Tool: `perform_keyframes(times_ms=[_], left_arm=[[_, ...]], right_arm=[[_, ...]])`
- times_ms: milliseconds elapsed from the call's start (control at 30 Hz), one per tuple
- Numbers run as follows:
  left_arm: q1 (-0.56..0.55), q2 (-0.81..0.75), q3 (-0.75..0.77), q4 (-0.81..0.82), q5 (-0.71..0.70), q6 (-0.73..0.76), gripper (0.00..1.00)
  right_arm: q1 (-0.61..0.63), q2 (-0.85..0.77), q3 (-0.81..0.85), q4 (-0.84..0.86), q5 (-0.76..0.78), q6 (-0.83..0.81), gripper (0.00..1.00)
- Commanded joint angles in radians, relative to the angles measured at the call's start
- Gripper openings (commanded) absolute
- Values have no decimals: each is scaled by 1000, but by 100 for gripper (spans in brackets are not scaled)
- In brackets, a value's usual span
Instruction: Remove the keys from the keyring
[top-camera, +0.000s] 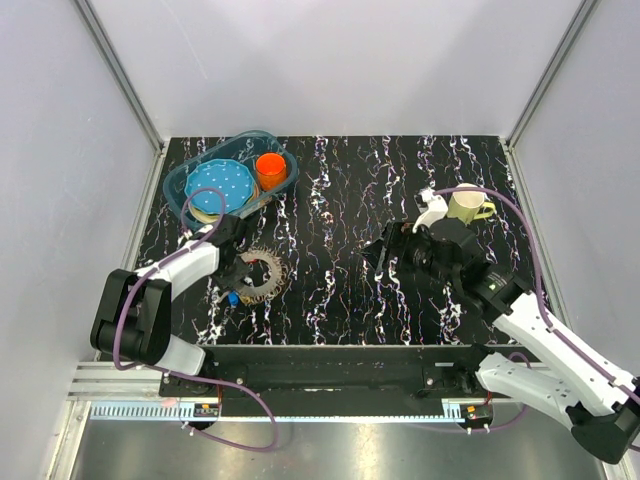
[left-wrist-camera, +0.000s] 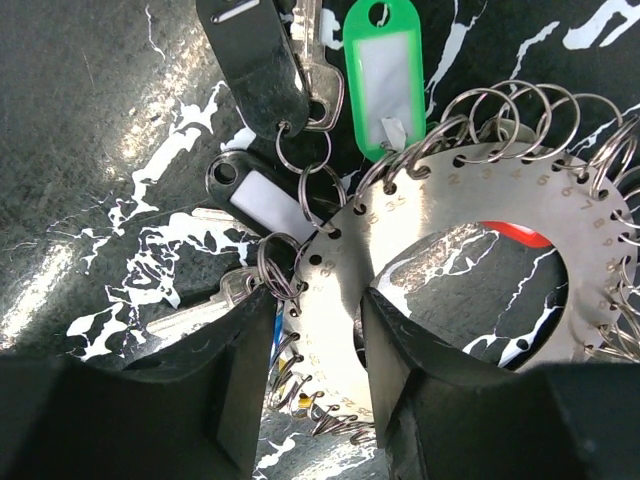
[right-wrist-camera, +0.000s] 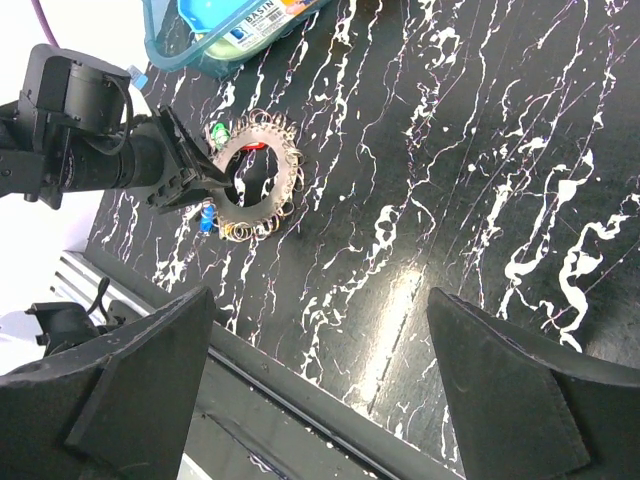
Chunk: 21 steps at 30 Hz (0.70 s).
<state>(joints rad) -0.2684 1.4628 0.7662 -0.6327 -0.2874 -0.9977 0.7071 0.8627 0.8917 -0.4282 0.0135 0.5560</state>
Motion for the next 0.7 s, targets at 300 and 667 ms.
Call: perform_keyframes(times_ms=[300,667], left_arm=[[-57,-50,16,31,77,68,29],[-101,-134,24,47,134,94,22]], right_arm=[[5,96,-62,287,-3,-30,90],[3,378,-112,565,-38,71,87]])
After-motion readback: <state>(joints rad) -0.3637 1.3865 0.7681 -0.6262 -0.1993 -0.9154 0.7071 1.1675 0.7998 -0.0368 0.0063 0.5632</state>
